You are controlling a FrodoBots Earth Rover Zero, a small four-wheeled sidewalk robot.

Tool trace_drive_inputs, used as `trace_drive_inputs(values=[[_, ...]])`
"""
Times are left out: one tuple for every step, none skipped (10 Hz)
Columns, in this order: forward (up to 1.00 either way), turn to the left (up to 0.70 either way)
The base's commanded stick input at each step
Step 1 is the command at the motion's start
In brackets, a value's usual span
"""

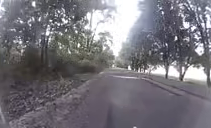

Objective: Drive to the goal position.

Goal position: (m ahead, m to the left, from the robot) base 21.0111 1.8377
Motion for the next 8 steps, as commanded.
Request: trace_drive_inputs(values=[[0.70,0.00],[0.70,0.00],[0.70,0.00],[0.70,0.00],[0.70,0.00],[0.70,0.00],[0.70,0.00],[0.70,0.00]])
